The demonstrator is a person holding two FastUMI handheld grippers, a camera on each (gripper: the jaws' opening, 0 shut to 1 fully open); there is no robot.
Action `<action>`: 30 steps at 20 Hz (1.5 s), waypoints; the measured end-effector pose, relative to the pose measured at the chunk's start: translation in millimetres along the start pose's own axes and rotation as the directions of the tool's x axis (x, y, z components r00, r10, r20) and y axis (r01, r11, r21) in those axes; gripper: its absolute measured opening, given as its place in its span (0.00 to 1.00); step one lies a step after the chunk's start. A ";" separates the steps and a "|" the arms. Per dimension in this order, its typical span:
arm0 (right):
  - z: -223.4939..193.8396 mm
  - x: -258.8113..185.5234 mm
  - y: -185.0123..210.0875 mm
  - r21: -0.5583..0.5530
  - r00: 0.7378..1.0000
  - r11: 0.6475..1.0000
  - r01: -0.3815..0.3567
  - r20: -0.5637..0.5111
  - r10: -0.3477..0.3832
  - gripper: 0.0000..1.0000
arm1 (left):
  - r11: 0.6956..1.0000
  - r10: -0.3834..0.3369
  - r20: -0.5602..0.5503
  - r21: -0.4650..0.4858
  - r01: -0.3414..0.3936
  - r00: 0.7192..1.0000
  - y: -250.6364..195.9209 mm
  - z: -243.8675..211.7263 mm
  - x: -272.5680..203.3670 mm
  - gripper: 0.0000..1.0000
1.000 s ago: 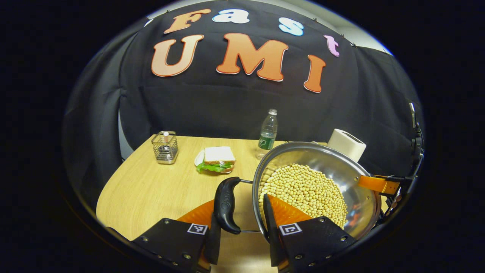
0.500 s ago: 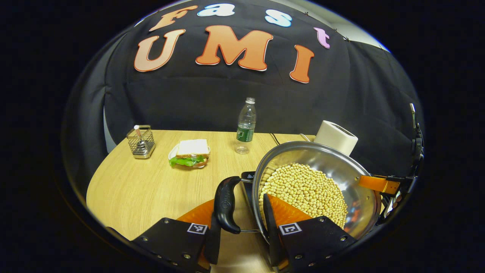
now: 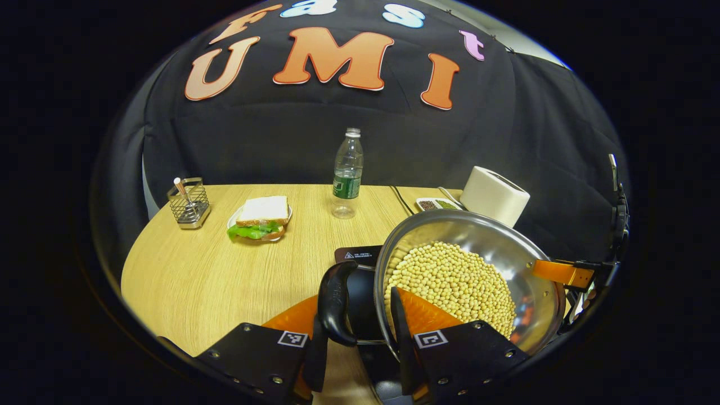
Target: First push the handle of the pot to place it horizontally, then grasp the pot with both hands and set it on the induction cooktop.
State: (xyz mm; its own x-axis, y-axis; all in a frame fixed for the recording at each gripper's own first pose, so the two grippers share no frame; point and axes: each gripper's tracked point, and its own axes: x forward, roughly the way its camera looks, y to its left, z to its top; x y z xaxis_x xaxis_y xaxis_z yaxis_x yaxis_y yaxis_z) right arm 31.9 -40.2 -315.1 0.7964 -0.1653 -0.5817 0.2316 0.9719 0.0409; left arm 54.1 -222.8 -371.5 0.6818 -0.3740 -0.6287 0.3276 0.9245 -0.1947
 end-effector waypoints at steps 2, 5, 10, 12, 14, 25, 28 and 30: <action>-3.5 2.6 0.5 -0.002 1.000 1.000 0.000 -0.008 0.000 0.49 | 1.000 0.004 -0.008 -0.004 -0.004 1.000 -0.1 -2.2 2.5 0.53; -7.5 5.1 1.1 0.004 1.000 1.000 -0.003 -0.024 0.003 0.49 | 1.000 0.001 -0.017 -0.018 -0.001 1.000 -0.1 -4.0 5.5 0.53; -6.5 5.3 1.7 -0.014 1.000 1.000 -0.006 -0.020 0.006 0.54 | 0.999 0.008 -0.020 -0.039 -0.009 1.000 2.4 -9.0 5.6 0.53; -6.4 4.8 3.1 -0.013 1.000 1.000 -0.009 -0.014 0.009 0.59 | 1.000 0.019 -0.007 -0.015 -0.019 1.000 3.4 -5.6 1.2 0.58; -0.1 0.2 4.8 -0.007 1.000 1.000 -0.011 0.008 0.011 0.62 | 0.999 0.033 0.012 0.019 -0.034 0.999 2.6 -1.1 -5.4 0.66; 97.8 -88.8 18.8 -0.138 0.950 0.990 -0.021 0.306 0.062 0.95 | 0.985 0.133 0.355 0.057 -0.163 0.925 21.9 111.7 -128.3 0.76; 128.5 -128.7 29.8 -0.175 0.911 0.984 -0.043 0.397 0.110 0.95 | 0.971 0.190 0.456 0.043 -0.235 0.870 30.9 148.7 -174.1 0.76; 146.2 -152.2 34.5 -0.166 0.890 0.984 -0.067 0.436 0.134 0.95 | 0.966 0.211 0.509 0.024 -0.259 0.834 29.4 170.7 -209.2 0.76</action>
State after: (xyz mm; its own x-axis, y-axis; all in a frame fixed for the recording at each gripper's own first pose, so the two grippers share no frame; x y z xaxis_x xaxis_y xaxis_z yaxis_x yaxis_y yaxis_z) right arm 0.4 -5.9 -106.4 0.9835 -0.0895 -0.1575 0.0816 0.9951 -0.0558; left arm 32.7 -129.9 -117.2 0.9711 -0.1546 -0.1820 0.1559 0.9877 -0.0073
